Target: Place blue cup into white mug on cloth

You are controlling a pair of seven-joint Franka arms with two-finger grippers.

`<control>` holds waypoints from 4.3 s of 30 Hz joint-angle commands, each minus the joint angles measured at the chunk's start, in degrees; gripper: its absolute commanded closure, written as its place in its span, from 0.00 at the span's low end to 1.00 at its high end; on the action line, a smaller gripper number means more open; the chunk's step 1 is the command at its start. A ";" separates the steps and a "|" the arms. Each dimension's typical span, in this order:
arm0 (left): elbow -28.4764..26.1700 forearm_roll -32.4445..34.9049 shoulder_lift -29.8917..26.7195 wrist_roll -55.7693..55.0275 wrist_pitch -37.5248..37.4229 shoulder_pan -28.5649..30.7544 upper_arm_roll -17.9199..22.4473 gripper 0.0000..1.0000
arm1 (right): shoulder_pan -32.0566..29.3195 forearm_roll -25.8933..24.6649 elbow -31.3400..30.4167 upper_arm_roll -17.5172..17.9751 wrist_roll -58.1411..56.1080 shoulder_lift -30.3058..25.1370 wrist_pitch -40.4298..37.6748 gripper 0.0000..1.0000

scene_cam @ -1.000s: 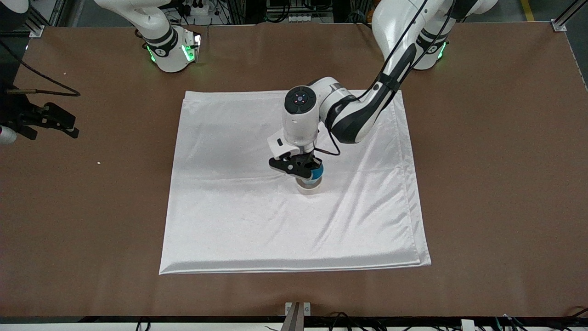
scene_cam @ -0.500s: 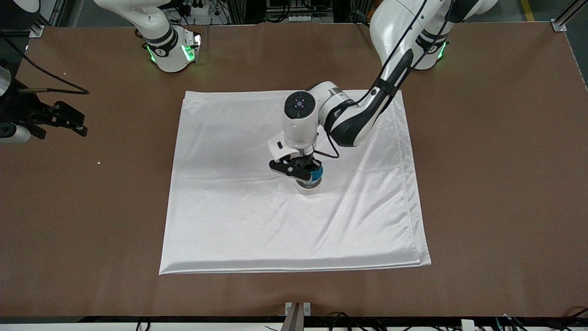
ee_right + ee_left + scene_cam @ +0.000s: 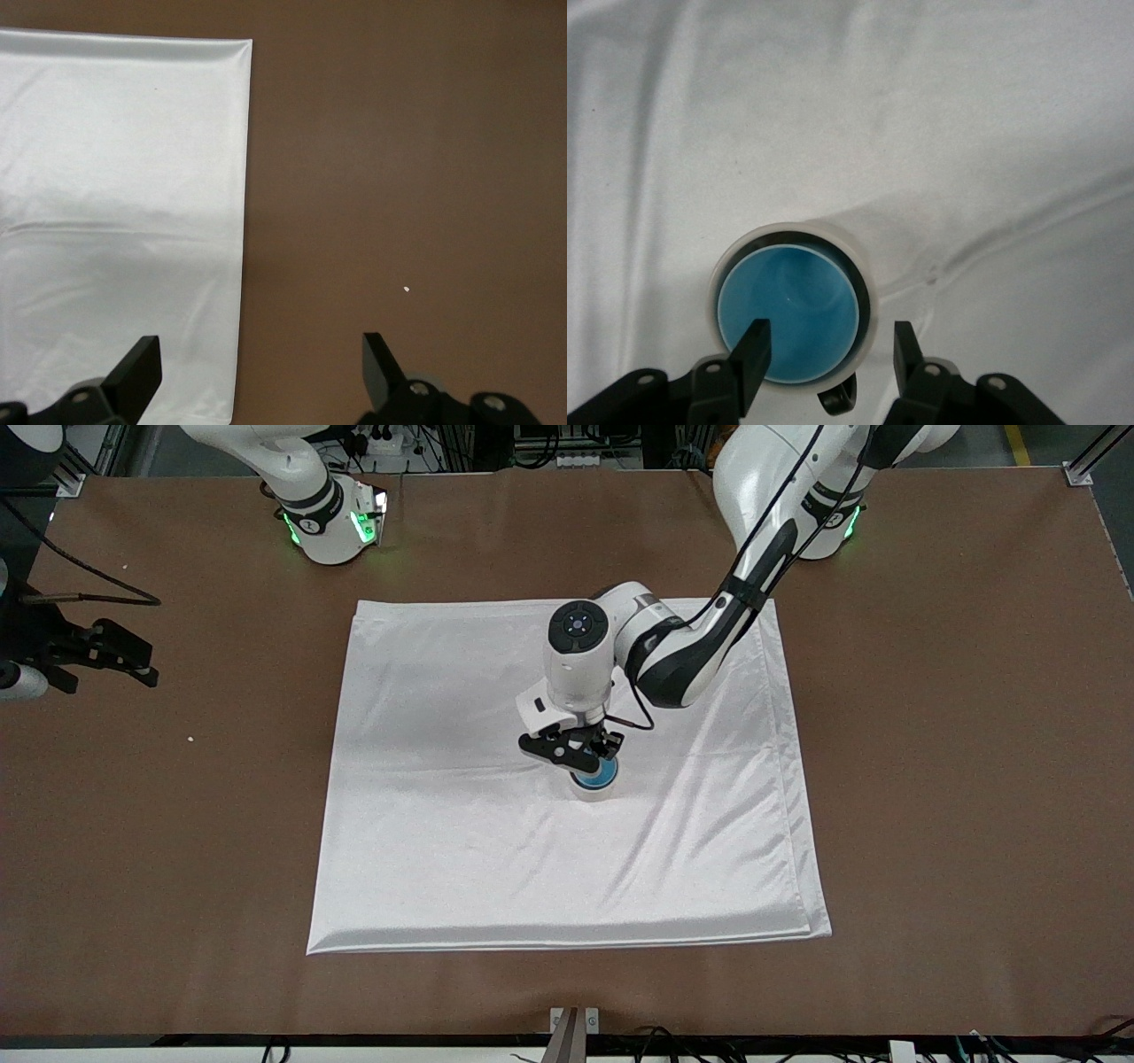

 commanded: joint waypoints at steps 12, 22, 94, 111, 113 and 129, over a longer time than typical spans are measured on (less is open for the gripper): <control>0.34 1.35 -4.93 -1.49 -0.73 0.24 0.57 0.00 | -1.49 0.21 -1.73 0.03 -1.15 -1.67 -0.04 0.00; -3.70 0.83 -14.16 -3.34 -8.28 1.73 0.48 0.00 | -3.25 0.39 -1.73 1.44 -1.15 -1.58 -0.04 0.00; -15.75 -17.81 -46.87 20.65 -35.45 36.62 0.39 0.00 | -4.56 0.12 -0.93 3.63 -3.87 -2.19 0.40 0.00; -11.80 -13.85 -43.88 20.92 -35.62 26.62 8.29 0.00 | -4.74 0.12 -2.61 3.63 -3.61 -3.16 0.84 0.00; -11.97 -13.94 -43.79 20.92 -35.71 25.73 9.36 0.00 | -4.74 0.12 -2.61 3.63 -3.61 -3.16 0.84 0.00; -11.79 -13.77 -43.44 21.27 -35.97 27.57 9.18 0.00 | -4.65 0.12 -2.52 3.63 -3.61 -3.07 1.01 0.00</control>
